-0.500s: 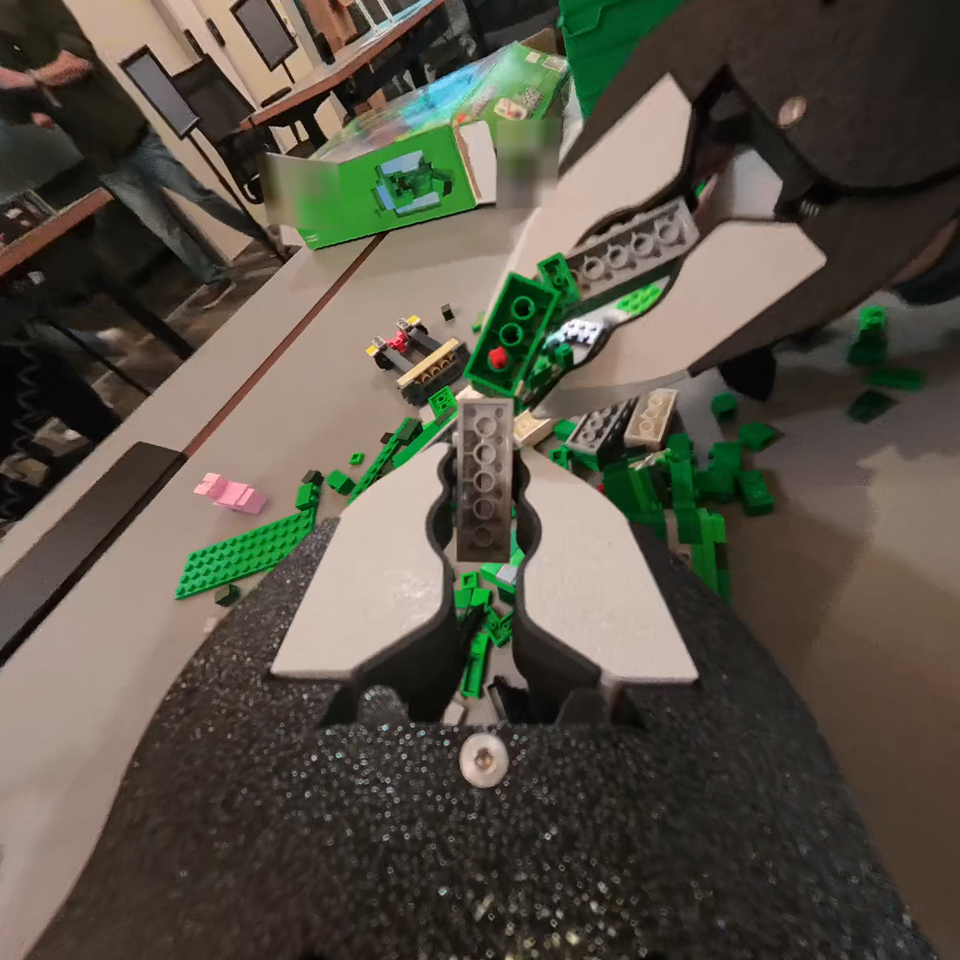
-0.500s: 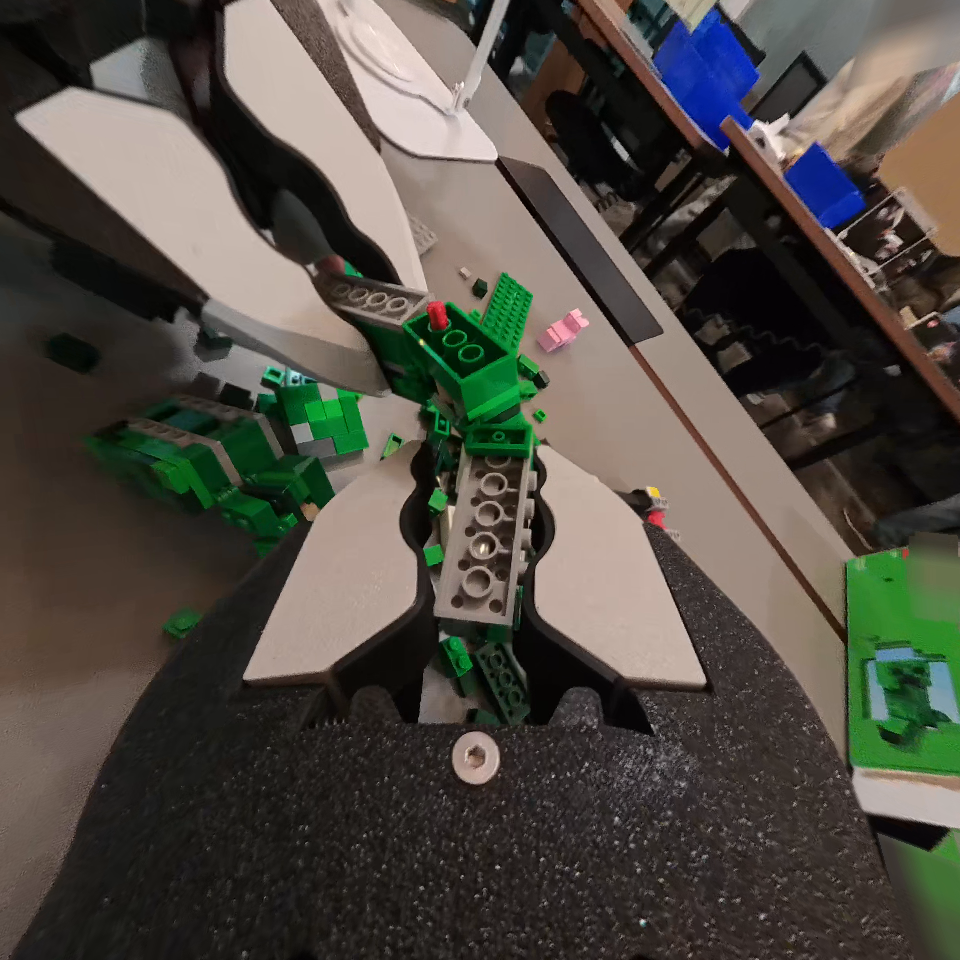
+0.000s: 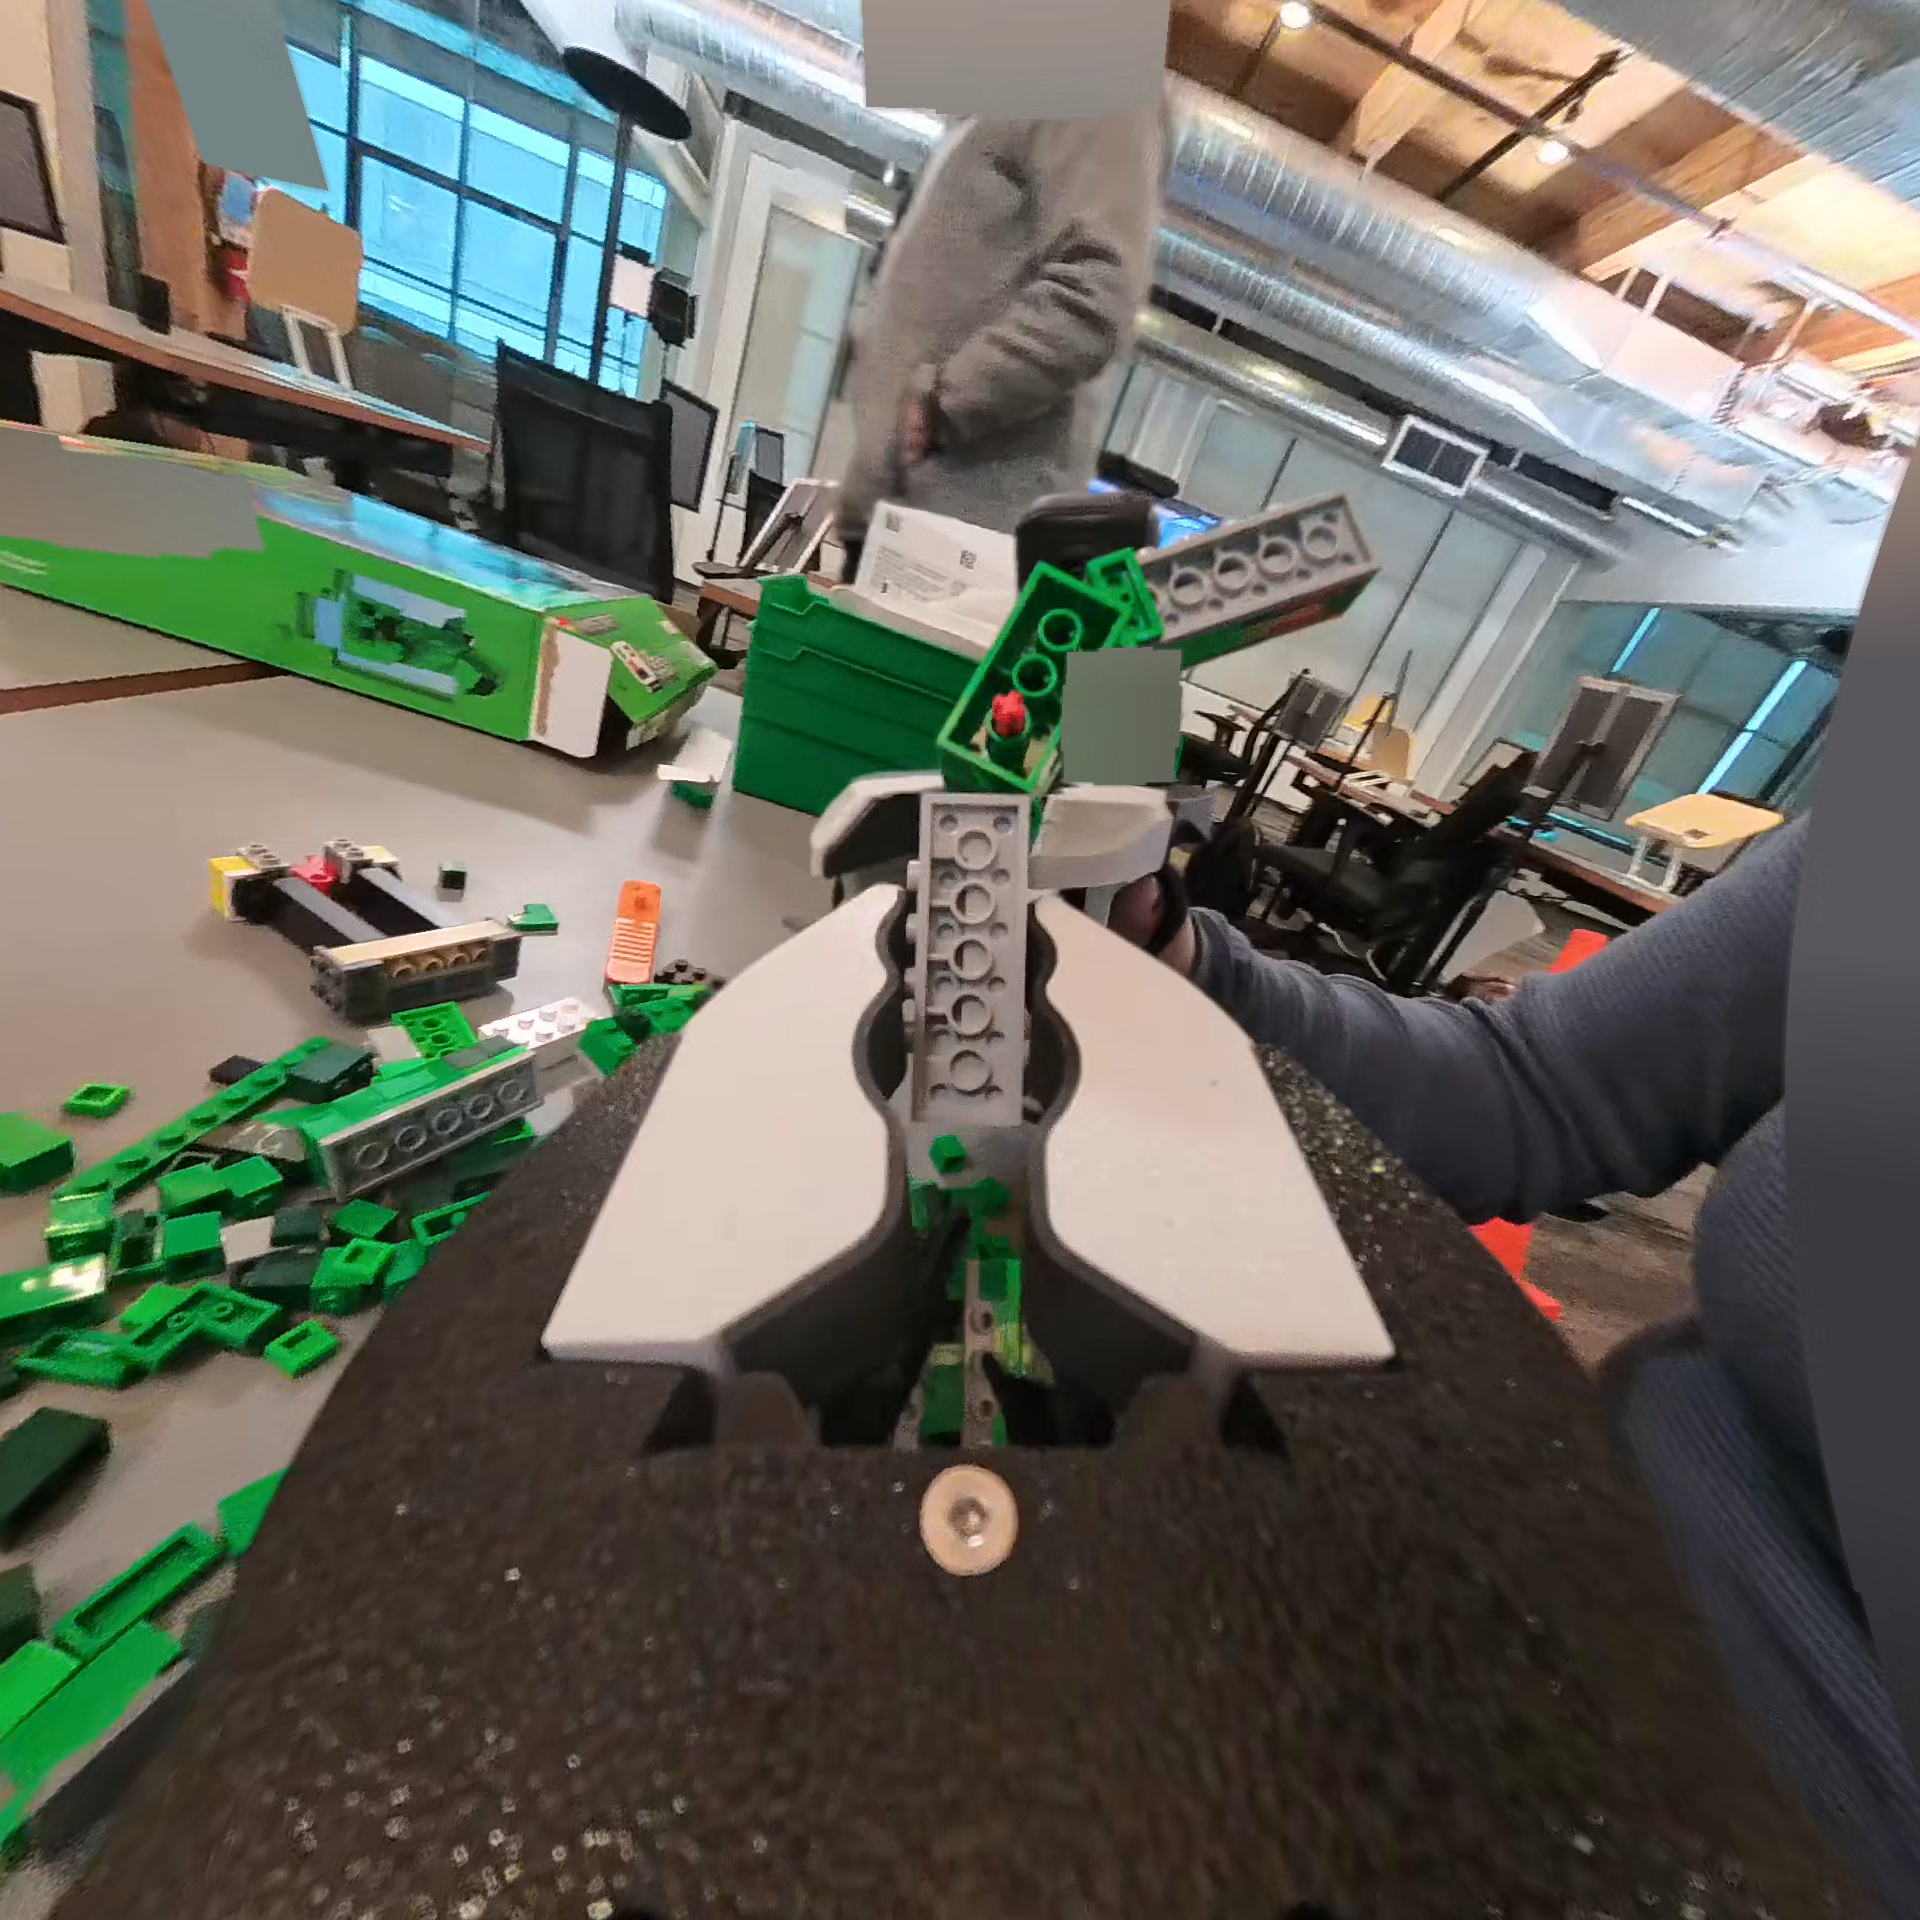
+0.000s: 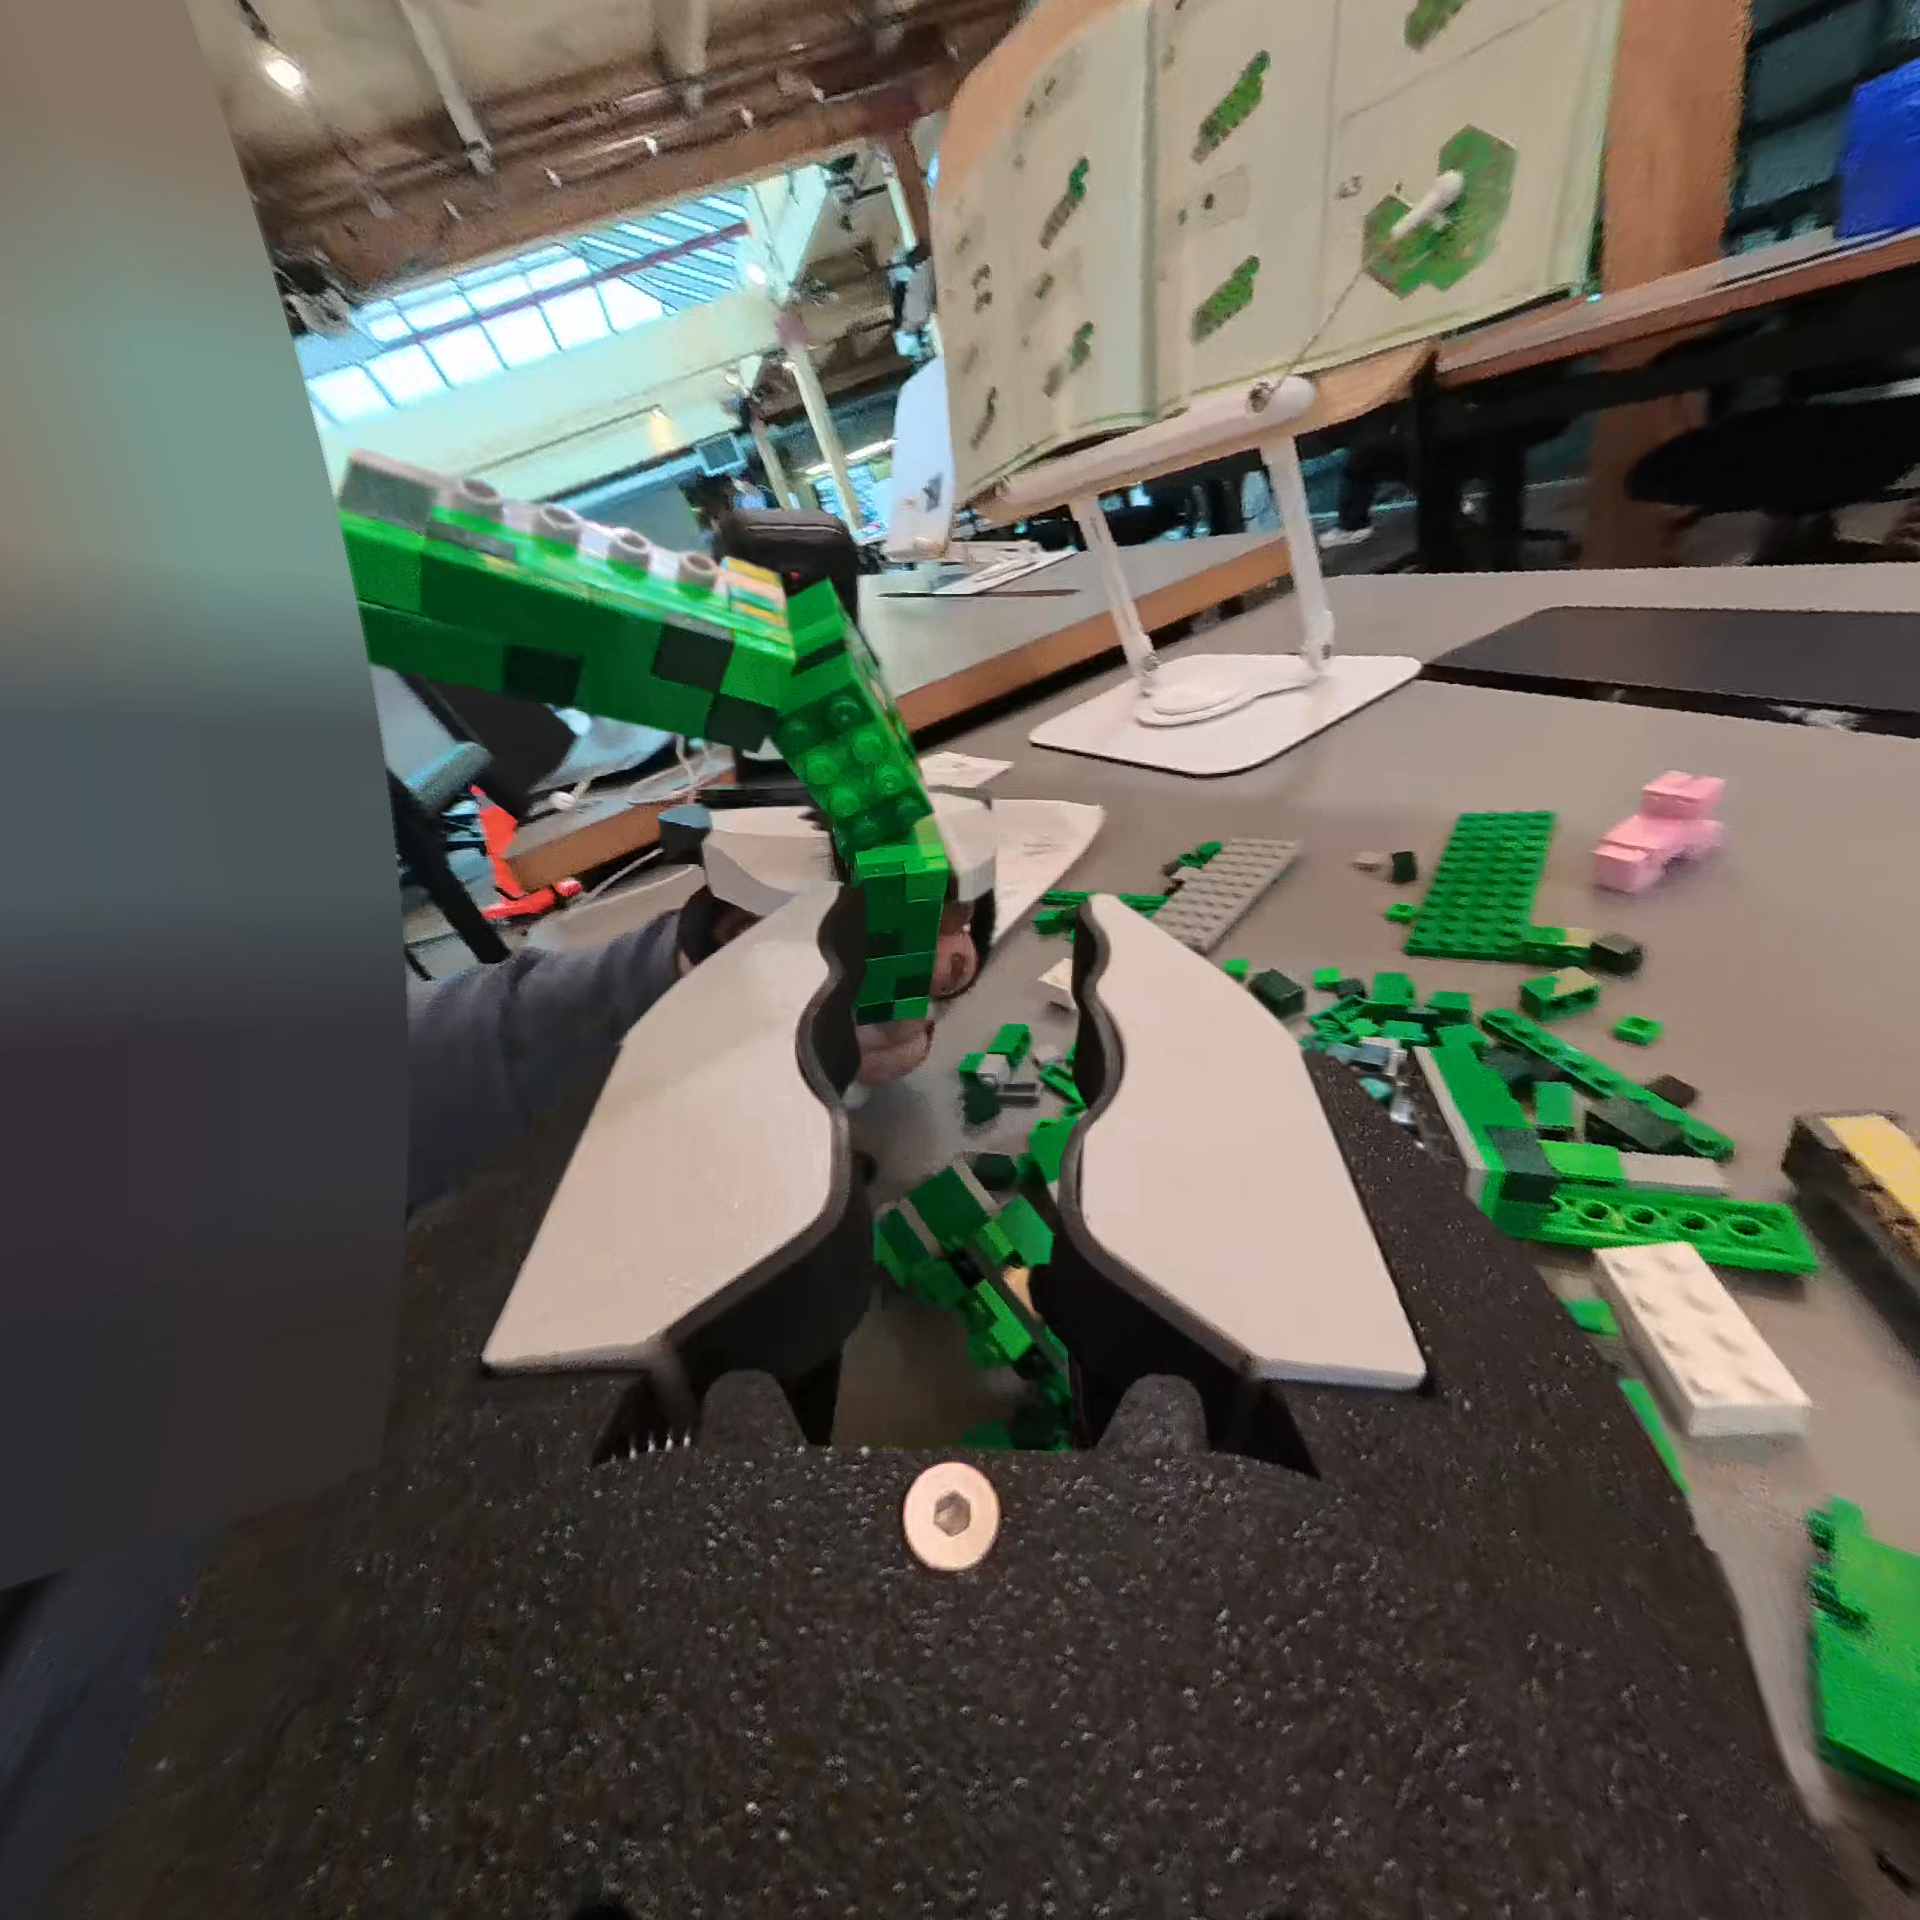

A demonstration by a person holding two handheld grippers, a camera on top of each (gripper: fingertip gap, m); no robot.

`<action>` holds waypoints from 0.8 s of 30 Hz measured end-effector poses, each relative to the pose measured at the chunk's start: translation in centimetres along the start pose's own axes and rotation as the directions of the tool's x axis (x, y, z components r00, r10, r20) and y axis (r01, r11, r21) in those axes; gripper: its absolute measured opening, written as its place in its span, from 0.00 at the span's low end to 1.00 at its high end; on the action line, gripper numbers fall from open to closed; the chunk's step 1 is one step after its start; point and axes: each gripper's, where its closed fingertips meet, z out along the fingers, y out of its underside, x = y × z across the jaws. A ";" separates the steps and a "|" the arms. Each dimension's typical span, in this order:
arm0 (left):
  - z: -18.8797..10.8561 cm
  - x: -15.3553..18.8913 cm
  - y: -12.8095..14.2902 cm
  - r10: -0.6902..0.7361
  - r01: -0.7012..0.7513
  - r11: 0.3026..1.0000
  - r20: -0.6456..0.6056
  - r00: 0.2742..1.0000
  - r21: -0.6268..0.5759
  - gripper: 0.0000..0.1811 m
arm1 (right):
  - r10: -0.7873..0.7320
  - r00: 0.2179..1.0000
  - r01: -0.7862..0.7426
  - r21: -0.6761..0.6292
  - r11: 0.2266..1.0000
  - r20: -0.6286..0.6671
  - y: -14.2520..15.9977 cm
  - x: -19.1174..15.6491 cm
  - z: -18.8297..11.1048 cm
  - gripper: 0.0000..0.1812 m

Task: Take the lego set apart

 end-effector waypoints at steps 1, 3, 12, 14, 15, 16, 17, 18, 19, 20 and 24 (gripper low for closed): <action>0.0 0.2 -0.1 -0.001 0.001 1.000 -0.015 1.000 0.003 0.10 | 0.016 1.000 -0.016 0.002 1.000 0.024 0.0 -0.3 0.0 0.21; 0.1 0.3 0.1 0.010 -0.011 1.000 -0.016 1.000 -0.008 0.10 | 0.045 0.996 -0.046 0.009 0.999 0.077 -0.1 -1.0 0.1 0.24; 0.8 0.3 1.7 -0.013 0.012 0.996 -0.020 1.000 -0.091 0.11 | -0.060 0.996 0.062 -0.025 0.998 0.059 0.2 -1.4 0.4 0.10; 0.7 -0.3 1.9 0.030 -0.026 0.992 0.033 0.999 -0.120 0.13 | -0.089 0.996 0.090 -0.055 0.994 0.024 0.5 -0.9 0.3 0.10; 0.6 -0.7 2.0 0.076 -0.066 0.989 0.067 0.995 -0.135 0.13 | -0.099 0.995 0.099 -0.071 0.993 0.010 0.7 -0.7 0.2 0.10; 0.5 -0.8 2.0 0.123 -0.109 0.983 0.084 0.989 -0.151 0.13 | -0.106 0.994 0.106 -0.085 0.991 0.005 0.8 -0.5 0.2 0.10; 0.5 -0.8 2.1 0.155 -0.138 0.975 0.089 0.984 -0.174 0.13 | -0.111 0.994 0.111 -0.094 0.989 0.008 0.9 -0.5 0.1 0.10; 0.4 -0.8 2.1 0.172 -0.151 0.970 0.097 0.980 -0.191 0.13 | -0.117 0.993 0.118 -0.098 0.988 0.008 0.9 -0.6 0.1 0.10; 0.4 -0.9 2.0 0.187 -0.162 0.965 0.109 0.976 -0.205 0.12 | -0.126 0.992 0.126 -0.098 0.987 0.002 0.9 -0.6 0.2 0.11; 0.4 -1.2 1.9 0.219 -0.186 0.958 0.138 0.966 -0.216 0.12 | -0.137 0.990 0.135 -0.099 0.986 -0.018 0.8 -0.4 0.2 0.11; 0.2 -2.6 1.8 0.385 -0.303 0.905 0.269 0.883 -0.299 0.12 | -0.207 0.968 0.190 -0.126 0.974 -0.139 0.9 0.9 0.3 0.12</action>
